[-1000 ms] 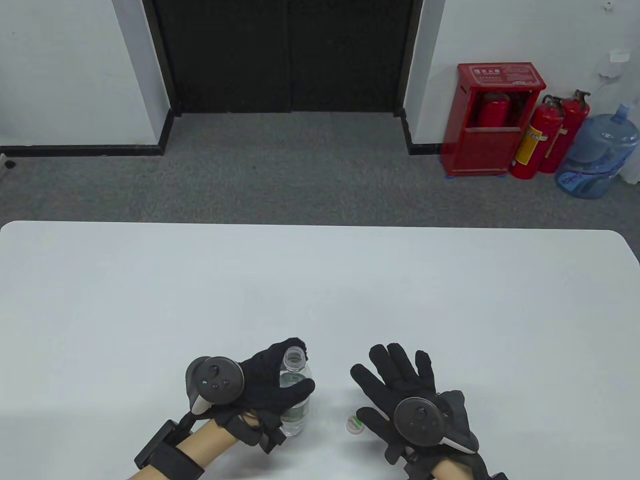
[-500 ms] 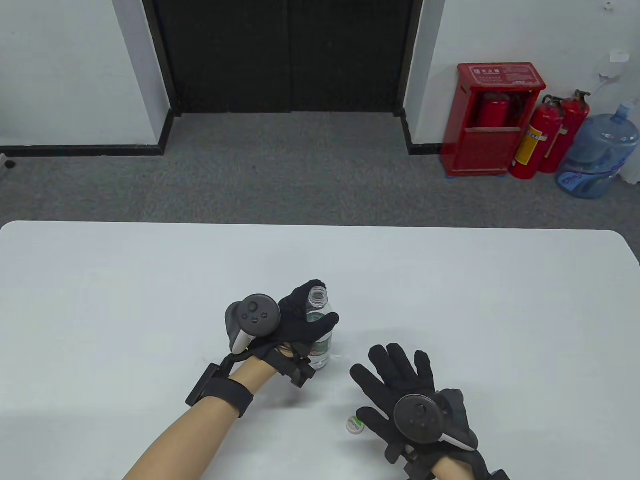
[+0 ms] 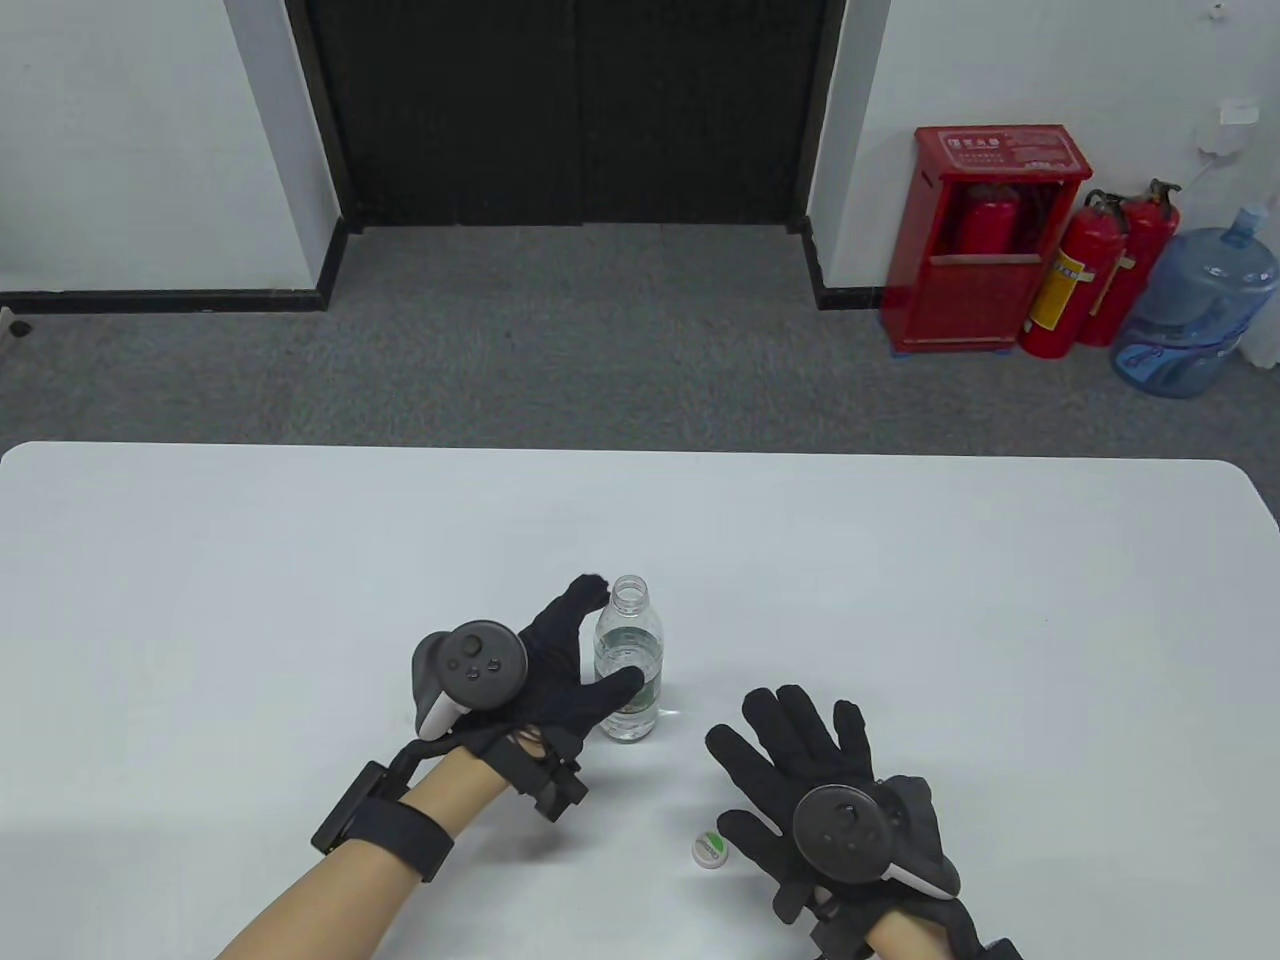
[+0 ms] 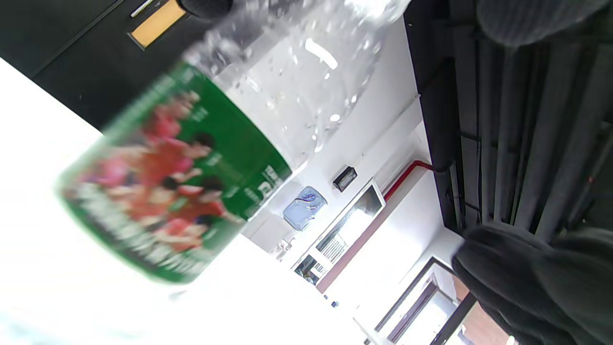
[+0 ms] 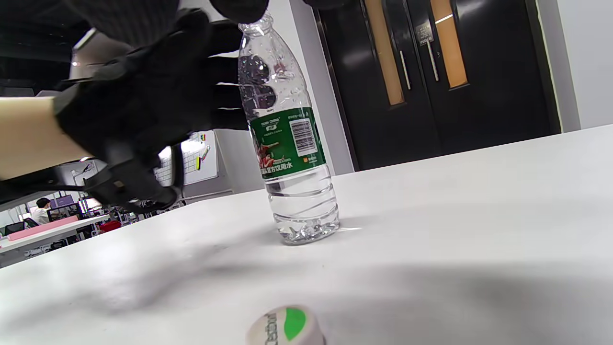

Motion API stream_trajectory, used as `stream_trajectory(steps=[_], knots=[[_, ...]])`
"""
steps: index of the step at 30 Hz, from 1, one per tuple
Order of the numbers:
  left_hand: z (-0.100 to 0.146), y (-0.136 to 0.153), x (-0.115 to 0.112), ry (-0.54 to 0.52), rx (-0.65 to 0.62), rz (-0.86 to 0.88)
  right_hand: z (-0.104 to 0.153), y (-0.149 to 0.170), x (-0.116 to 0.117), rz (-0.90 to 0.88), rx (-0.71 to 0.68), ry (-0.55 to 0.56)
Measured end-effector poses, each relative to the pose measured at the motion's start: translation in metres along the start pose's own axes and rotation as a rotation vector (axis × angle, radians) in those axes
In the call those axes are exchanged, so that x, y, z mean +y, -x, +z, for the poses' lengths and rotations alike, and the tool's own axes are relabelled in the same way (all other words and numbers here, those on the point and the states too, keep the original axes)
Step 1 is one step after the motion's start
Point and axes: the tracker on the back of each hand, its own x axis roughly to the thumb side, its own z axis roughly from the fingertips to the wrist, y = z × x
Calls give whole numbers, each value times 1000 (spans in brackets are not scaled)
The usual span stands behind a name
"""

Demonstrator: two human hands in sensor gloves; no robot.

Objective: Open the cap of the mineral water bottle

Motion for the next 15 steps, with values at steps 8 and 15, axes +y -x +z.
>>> stream_trajectory(steps=[8,15], knots=[[75,5,28,103,27,-199,1,-4,1,11,-12,5],[111,10,28,265,55,-352,1,-9,3,11,-14,1]])
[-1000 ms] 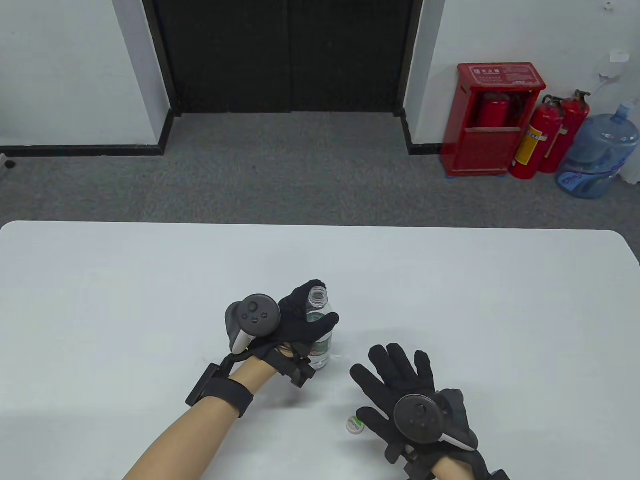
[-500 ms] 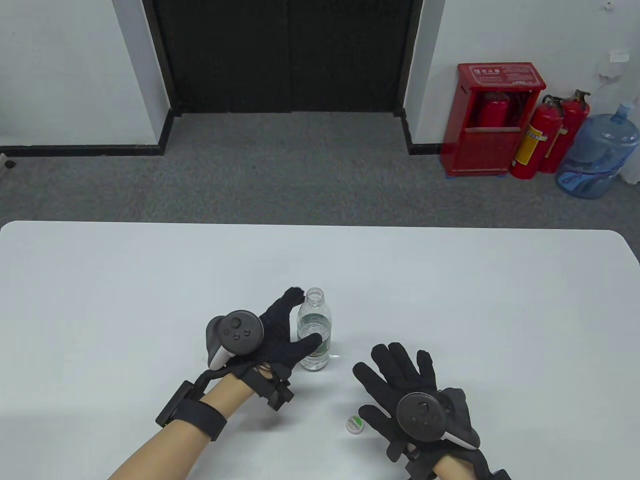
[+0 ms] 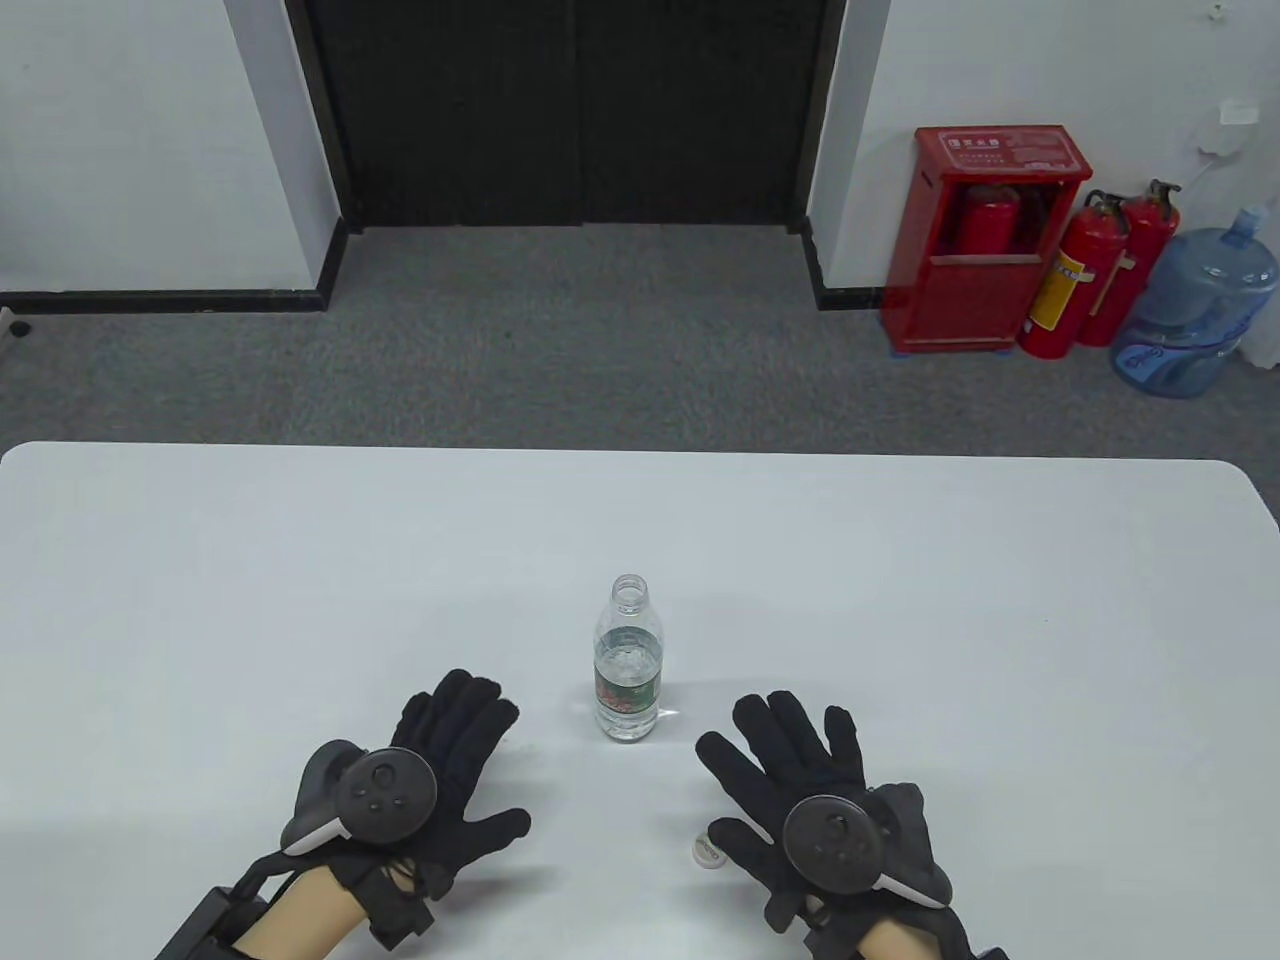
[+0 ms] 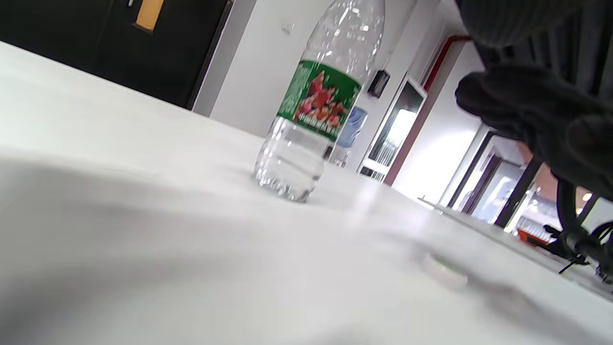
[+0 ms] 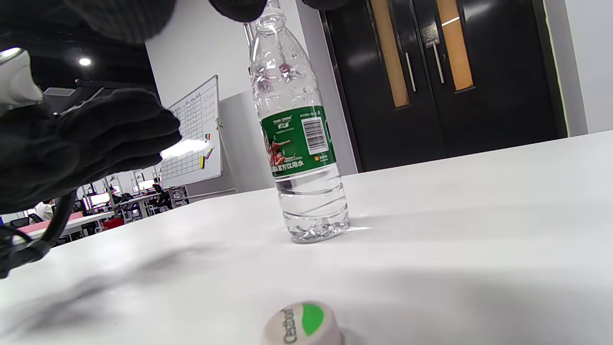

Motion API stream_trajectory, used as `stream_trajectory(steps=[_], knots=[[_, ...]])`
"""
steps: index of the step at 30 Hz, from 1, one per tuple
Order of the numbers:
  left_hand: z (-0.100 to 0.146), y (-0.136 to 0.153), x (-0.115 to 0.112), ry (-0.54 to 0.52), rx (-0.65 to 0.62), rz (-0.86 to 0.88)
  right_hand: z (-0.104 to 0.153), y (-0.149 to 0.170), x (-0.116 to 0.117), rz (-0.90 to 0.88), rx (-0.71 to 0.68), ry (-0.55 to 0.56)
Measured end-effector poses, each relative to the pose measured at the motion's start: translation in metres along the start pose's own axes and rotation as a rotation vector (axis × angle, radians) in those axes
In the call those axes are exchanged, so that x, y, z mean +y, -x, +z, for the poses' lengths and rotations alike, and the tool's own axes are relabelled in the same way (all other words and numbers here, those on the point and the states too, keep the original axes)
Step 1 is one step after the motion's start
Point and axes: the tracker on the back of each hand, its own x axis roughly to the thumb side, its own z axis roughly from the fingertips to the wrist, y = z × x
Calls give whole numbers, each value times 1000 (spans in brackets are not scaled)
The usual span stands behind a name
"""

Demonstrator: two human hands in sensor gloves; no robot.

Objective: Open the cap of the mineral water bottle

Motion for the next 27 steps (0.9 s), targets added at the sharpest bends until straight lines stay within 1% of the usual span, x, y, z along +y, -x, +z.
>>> stream_trajectory(steps=[2,4,5,9,13,17,27], knots=[[3,-2,-5,52,5,-37,0,-1,1,-1,-1,-3],[4,-4,-6,59,-7,-85,-1,-2,1,-1,-3,-4],[4,-6,-6,80,-9,-90,0,-3,1,1,-4,-5],[4,-7,-4,77,0,-119,1,-2,2,-7,21,-14],[3,-3,0,63,20,-93,0,0,3,-17,30,-15],[3,0,-1,76,20,-77,-1,0,3,-23,34,-20],[2,-3,-5,105,12,-77,-2,0,5,-34,35,-36]])
